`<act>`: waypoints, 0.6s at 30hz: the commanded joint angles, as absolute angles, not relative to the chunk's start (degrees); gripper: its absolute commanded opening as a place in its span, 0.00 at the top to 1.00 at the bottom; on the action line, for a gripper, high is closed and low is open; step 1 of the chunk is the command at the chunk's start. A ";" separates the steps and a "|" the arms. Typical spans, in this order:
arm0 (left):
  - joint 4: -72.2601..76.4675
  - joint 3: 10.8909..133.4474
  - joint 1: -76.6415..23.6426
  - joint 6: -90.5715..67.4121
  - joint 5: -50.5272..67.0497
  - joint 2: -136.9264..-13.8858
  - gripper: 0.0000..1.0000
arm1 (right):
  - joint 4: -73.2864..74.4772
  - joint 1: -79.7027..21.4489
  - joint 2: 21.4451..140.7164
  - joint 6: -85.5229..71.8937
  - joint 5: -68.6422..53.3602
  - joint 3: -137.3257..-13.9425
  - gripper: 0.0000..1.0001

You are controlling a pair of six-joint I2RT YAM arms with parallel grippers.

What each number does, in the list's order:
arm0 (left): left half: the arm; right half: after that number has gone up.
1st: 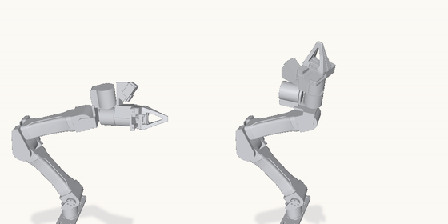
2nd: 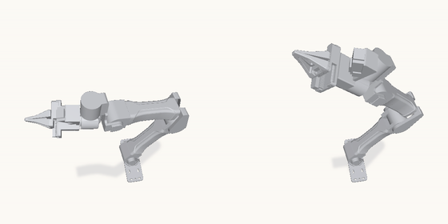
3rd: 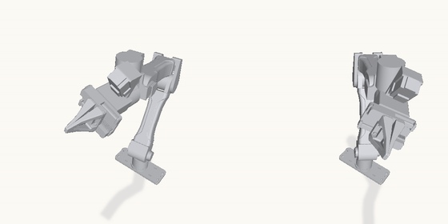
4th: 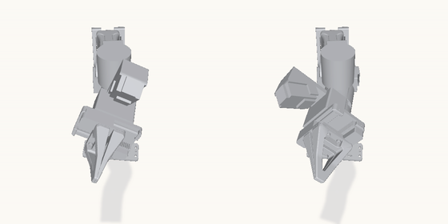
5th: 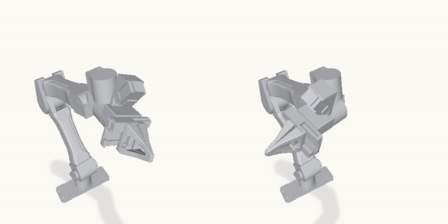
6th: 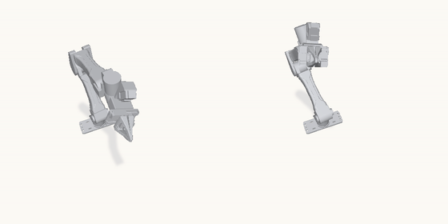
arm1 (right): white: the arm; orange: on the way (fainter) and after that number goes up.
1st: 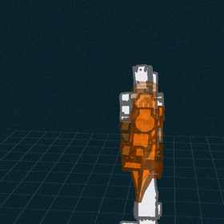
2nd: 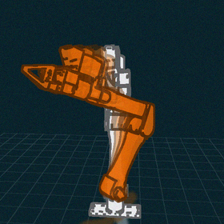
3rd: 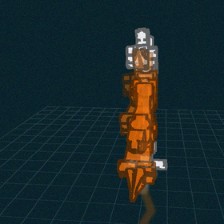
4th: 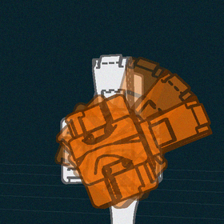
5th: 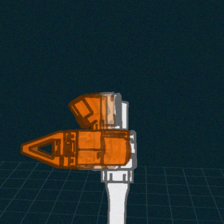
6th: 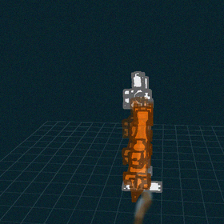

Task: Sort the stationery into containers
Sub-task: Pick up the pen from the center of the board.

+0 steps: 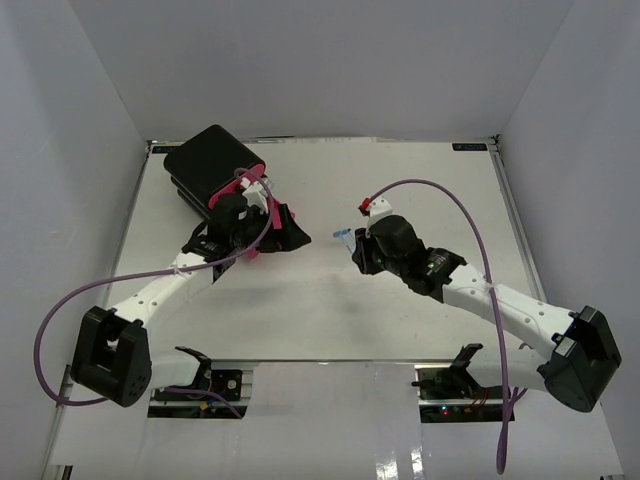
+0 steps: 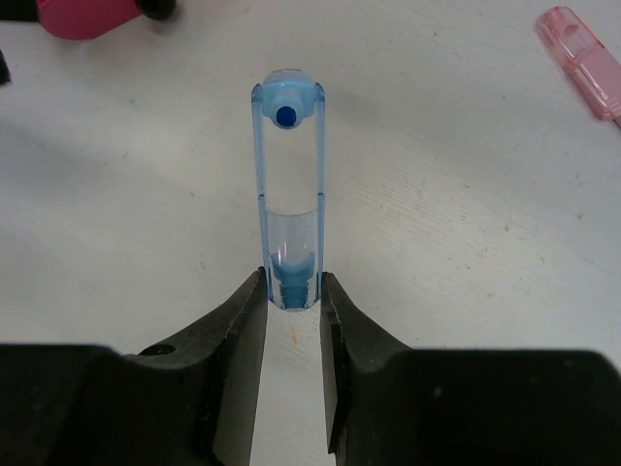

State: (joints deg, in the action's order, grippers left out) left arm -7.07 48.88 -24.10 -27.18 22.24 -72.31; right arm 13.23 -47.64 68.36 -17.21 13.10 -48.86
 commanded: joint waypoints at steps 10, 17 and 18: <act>3.95 42.01 -25.75 -45.17 32.96 -73.64 0.07 | 12.57 -47.81 64.60 -13.36 7.30 -54.57 0.77; 6.76 44.64 -29.00 -47.81 31.91 -77.78 0.07 | 11.60 -47.81 64.34 -12.48 3.70 -57.74 0.77; 6.85 44.91 -29.26 -47.90 31.21 -78.22 0.07 | 11.43 -47.90 64.25 -12.39 2.73 -57.92 0.77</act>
State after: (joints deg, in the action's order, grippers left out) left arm 4.25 42.50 -28.34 -46.17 31.27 -77.87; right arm 13.52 -47.66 65.98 -13.87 5.78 -54.98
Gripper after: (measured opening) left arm 0.939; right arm 0.307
